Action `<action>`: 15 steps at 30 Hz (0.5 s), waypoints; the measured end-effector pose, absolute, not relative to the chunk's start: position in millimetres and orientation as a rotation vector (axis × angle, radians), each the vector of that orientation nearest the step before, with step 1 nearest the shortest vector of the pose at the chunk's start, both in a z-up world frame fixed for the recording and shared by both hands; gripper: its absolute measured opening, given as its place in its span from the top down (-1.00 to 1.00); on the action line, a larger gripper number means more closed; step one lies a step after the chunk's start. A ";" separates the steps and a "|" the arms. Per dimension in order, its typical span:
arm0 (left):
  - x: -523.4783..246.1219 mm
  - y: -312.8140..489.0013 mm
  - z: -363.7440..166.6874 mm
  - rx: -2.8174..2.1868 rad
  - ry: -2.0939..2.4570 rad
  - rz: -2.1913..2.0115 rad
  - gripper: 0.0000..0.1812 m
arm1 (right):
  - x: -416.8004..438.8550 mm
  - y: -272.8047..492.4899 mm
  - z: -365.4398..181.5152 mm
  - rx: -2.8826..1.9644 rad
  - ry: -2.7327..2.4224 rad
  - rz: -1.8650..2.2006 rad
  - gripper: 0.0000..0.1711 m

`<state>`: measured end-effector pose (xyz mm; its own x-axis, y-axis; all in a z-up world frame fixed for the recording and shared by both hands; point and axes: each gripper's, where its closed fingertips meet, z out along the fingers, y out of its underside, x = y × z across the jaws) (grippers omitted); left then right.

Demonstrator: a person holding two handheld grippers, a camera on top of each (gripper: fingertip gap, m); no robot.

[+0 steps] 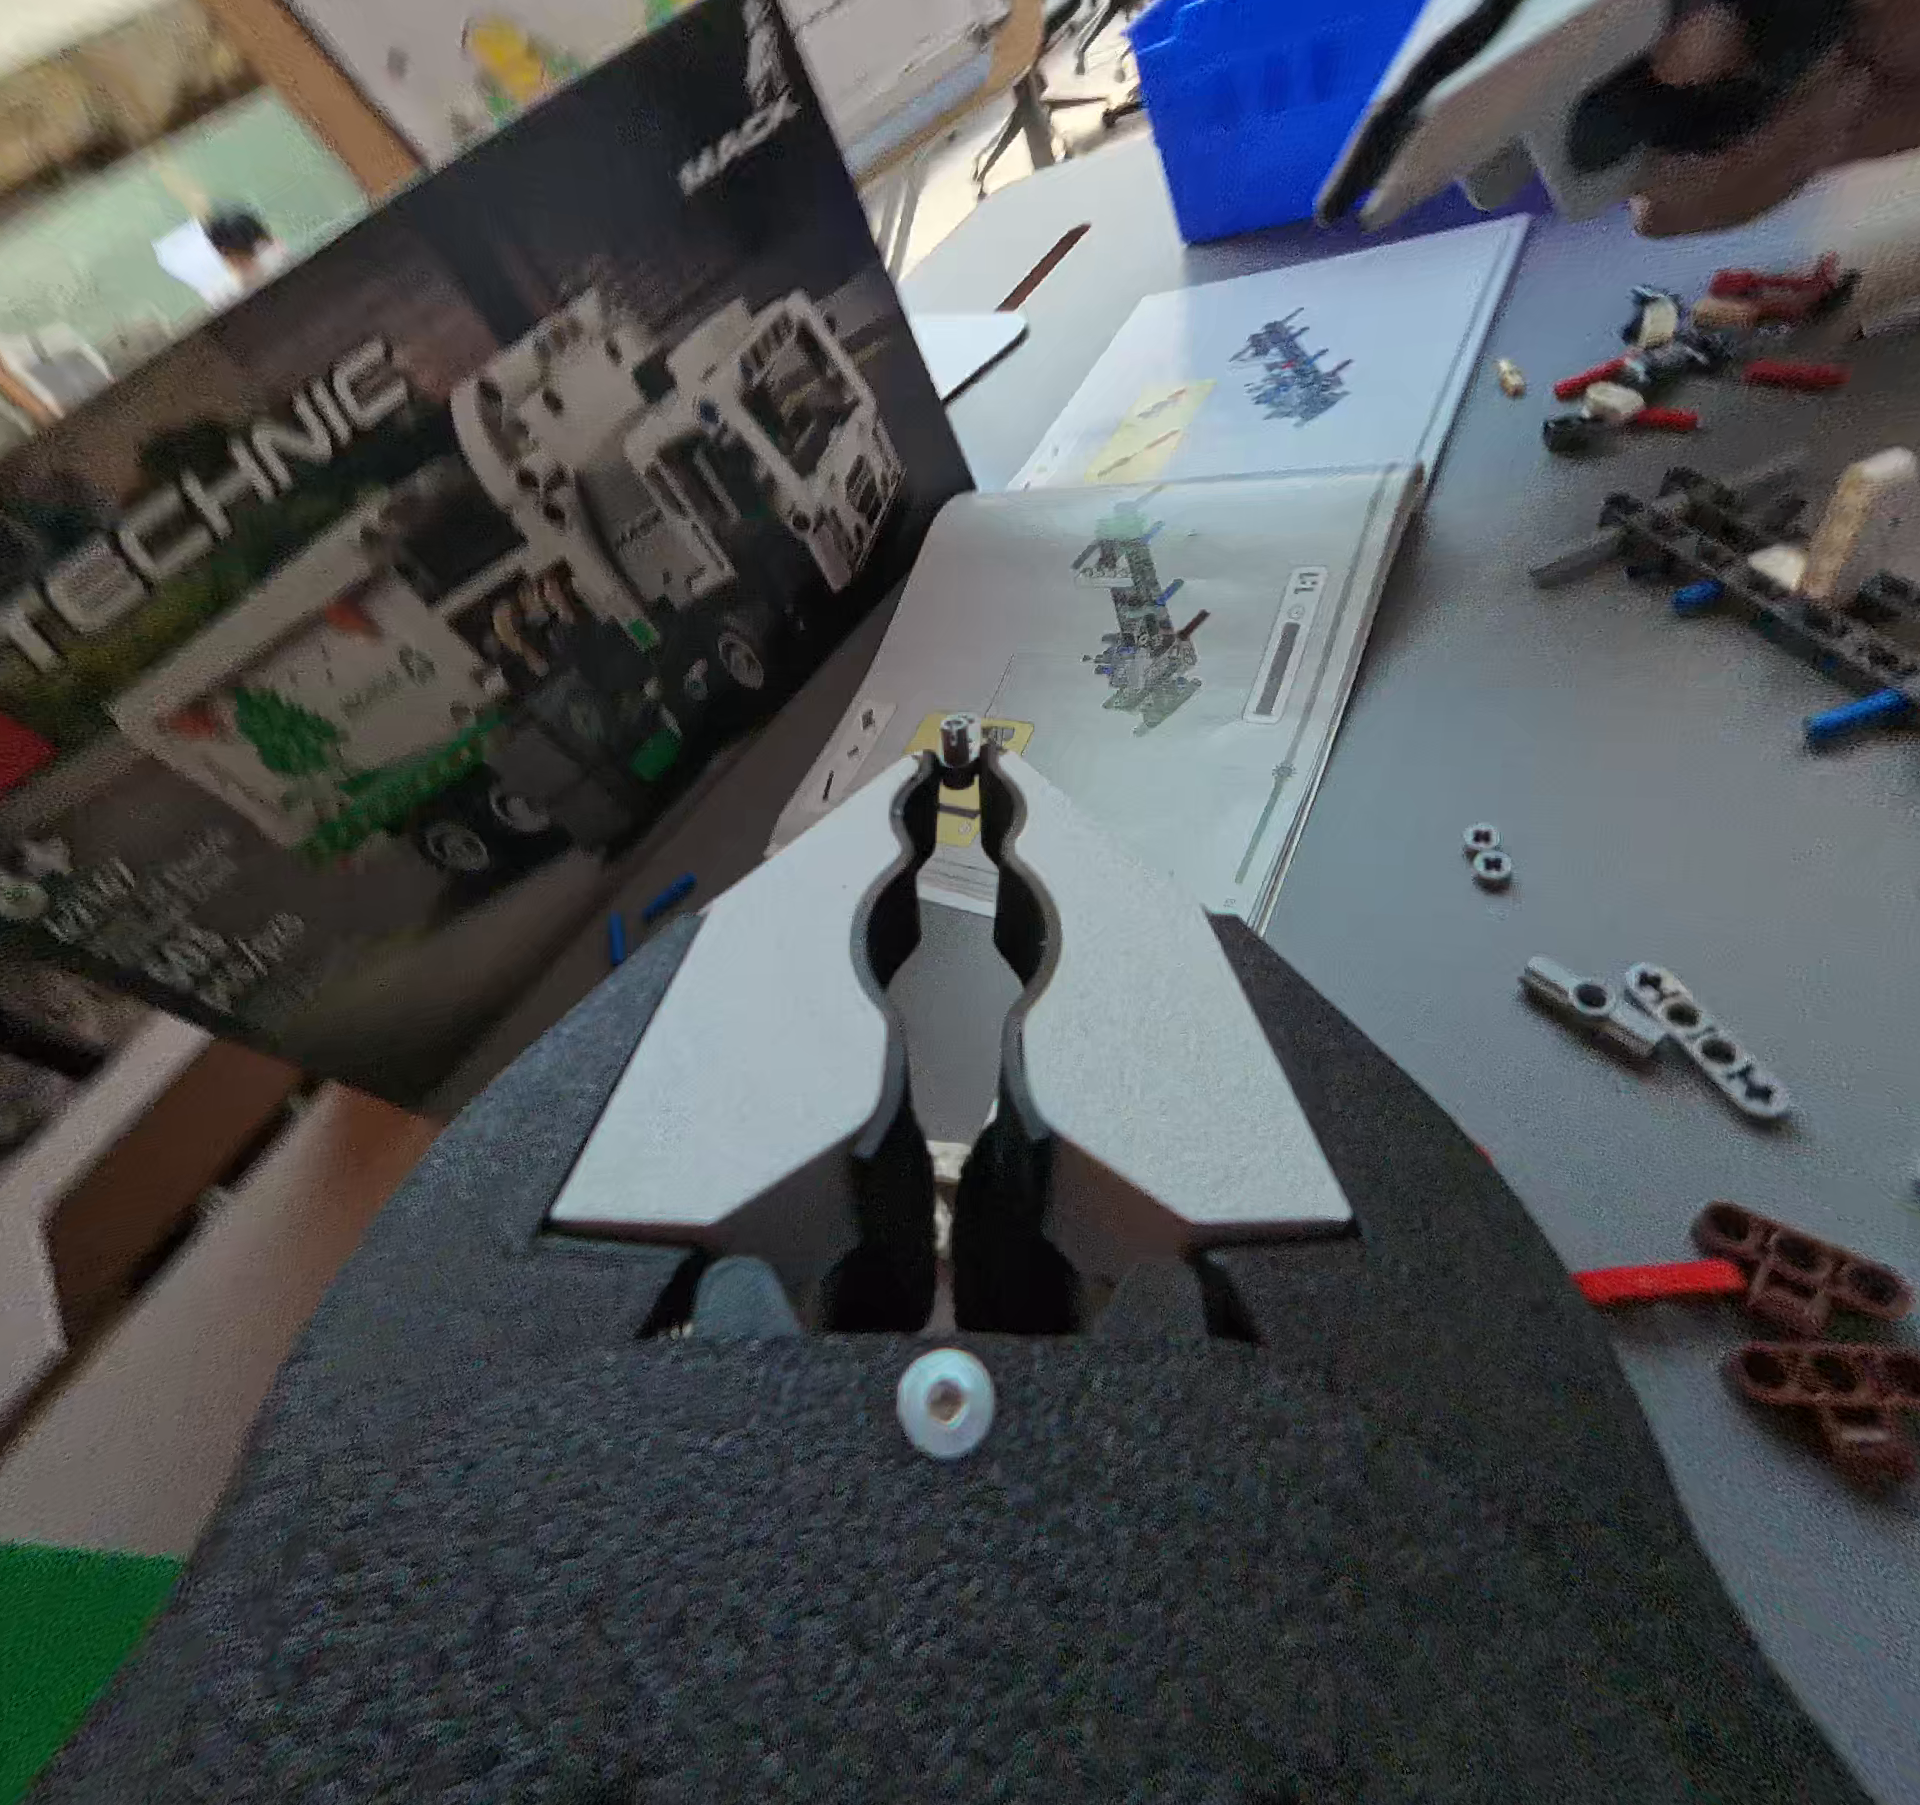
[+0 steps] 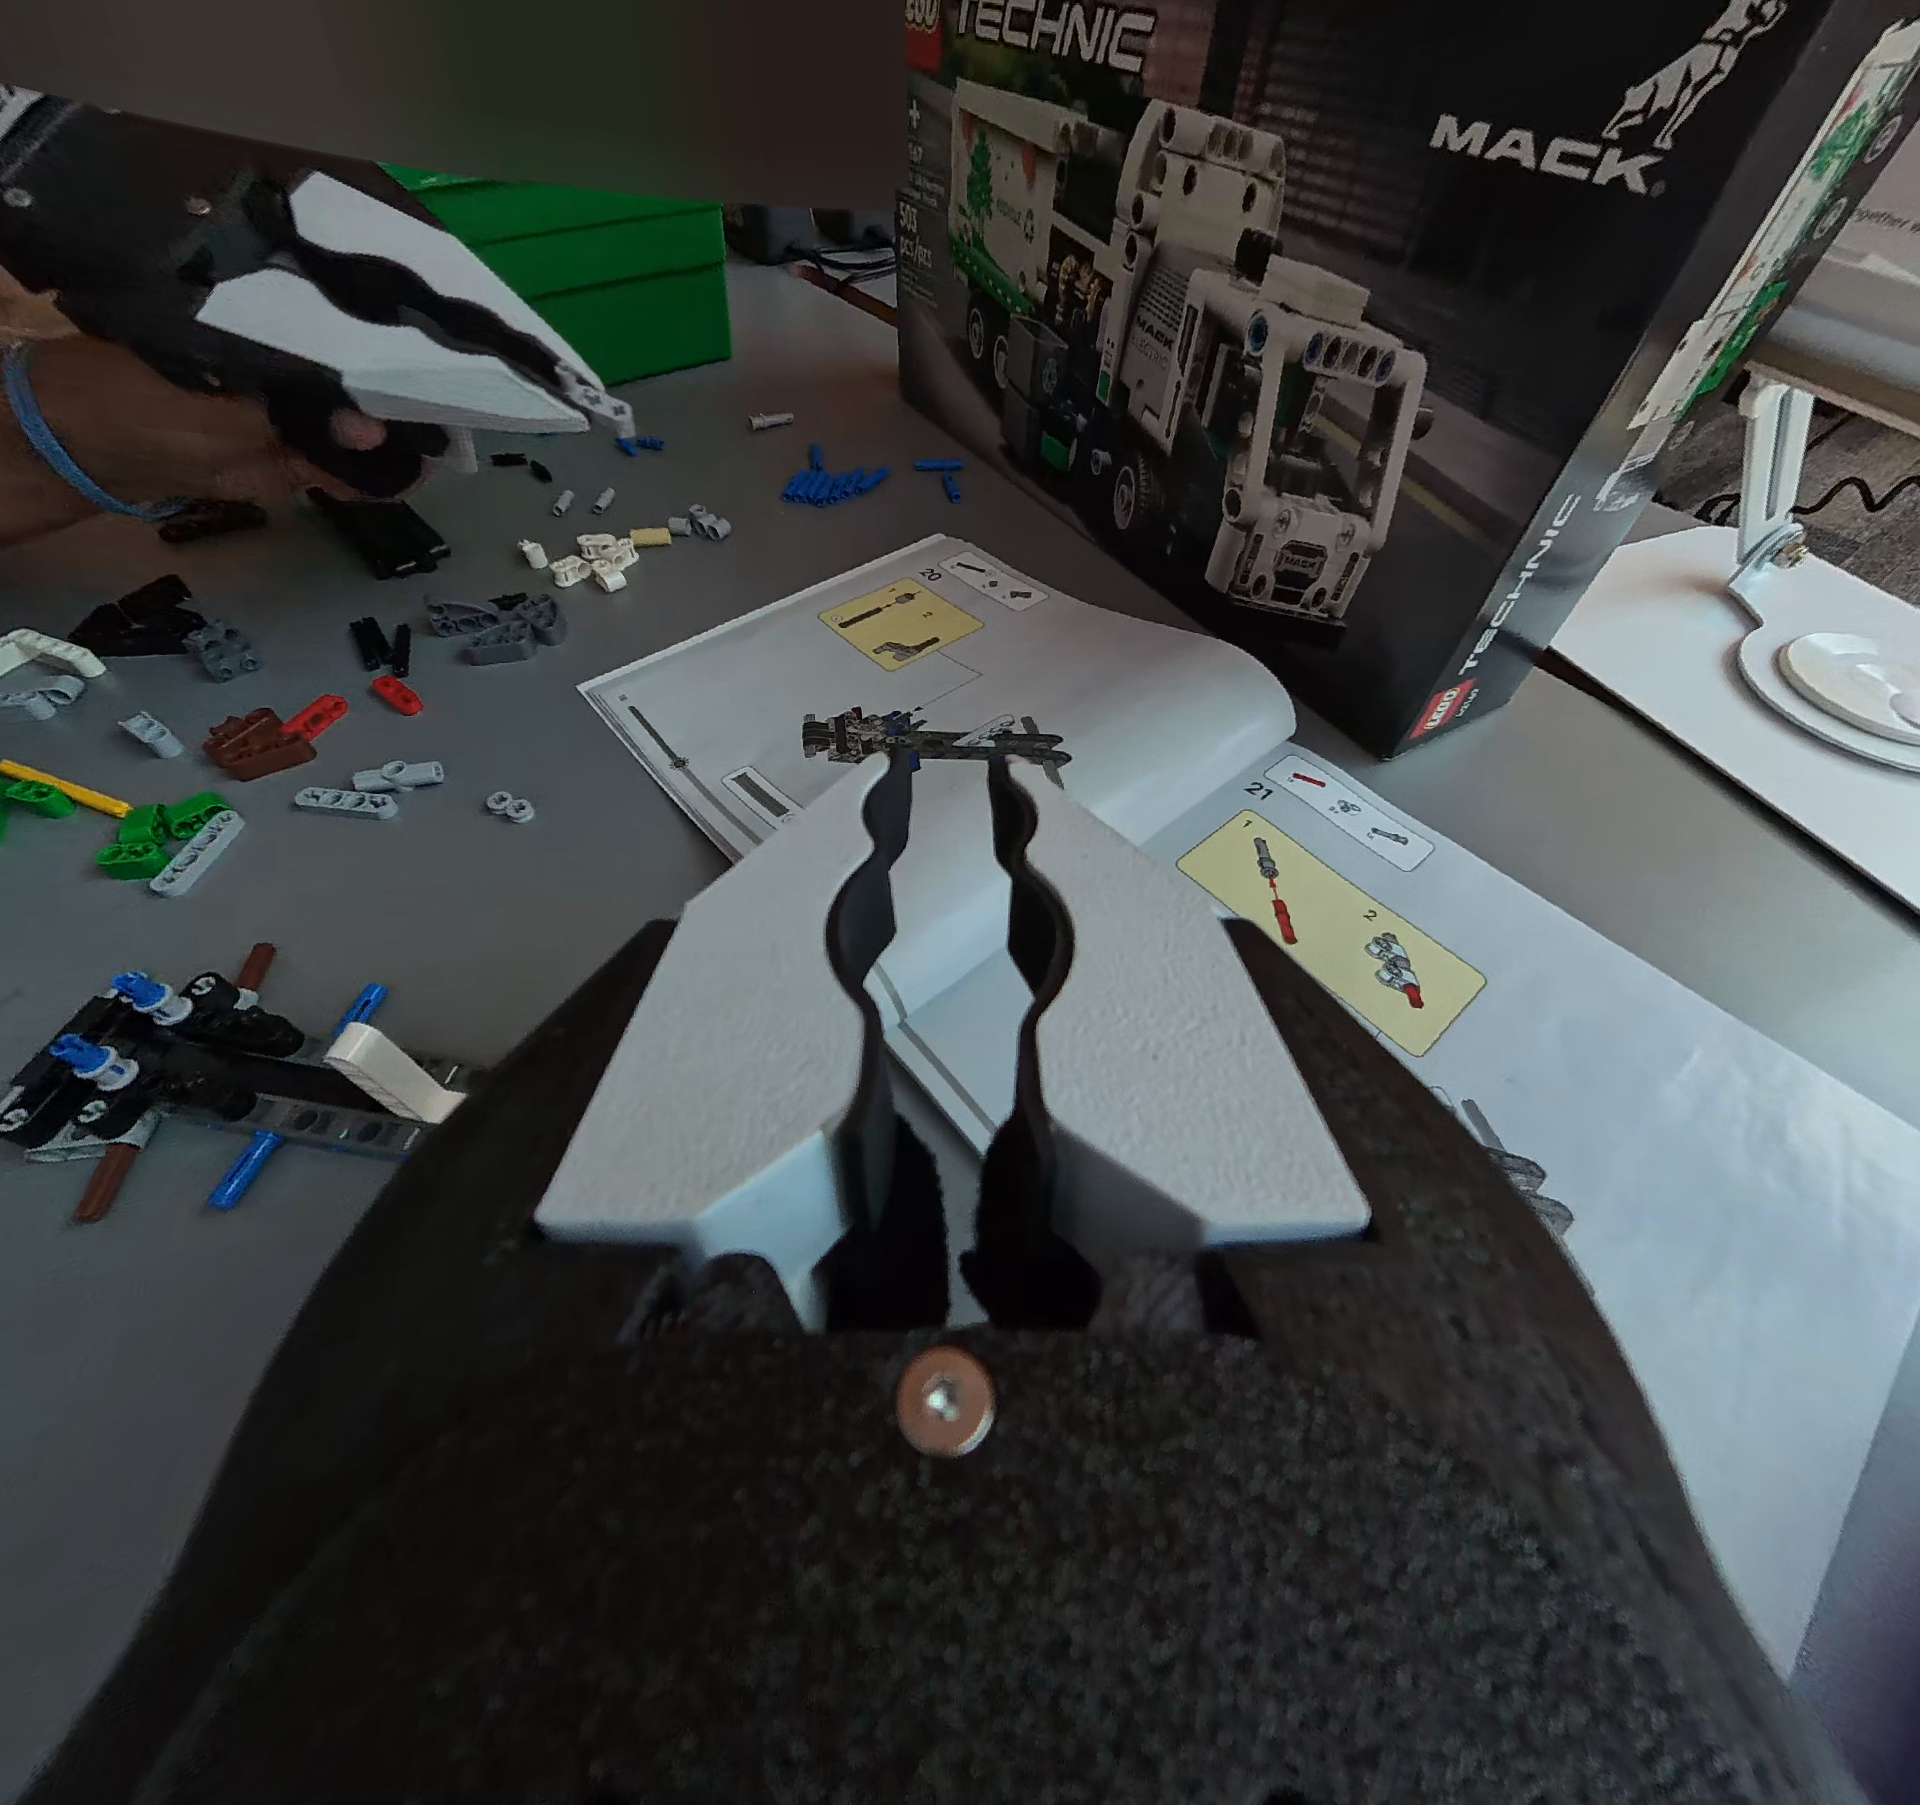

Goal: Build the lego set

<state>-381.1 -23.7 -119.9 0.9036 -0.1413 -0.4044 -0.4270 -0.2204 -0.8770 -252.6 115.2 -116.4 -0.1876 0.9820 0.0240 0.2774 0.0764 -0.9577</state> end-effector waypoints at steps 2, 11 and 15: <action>-378.8 -26.1 -116.1 -1.711 0.571 0.461 0.94 | -251.7 114.4 -113.4 -1.272 -1.582 1.148 0.87; -375.6 -31.7 -119.9 -1.569 0.920 0.914 0.94 | -249.1 105.6 -102.5 -1.219 -1.579 1.148 0.89; -373.3 -32.5 -111.8 -1.507 0.942 0.983 0.95 | -248.7 101.8 -98.0 -1.196 -1.571 1.150 0.89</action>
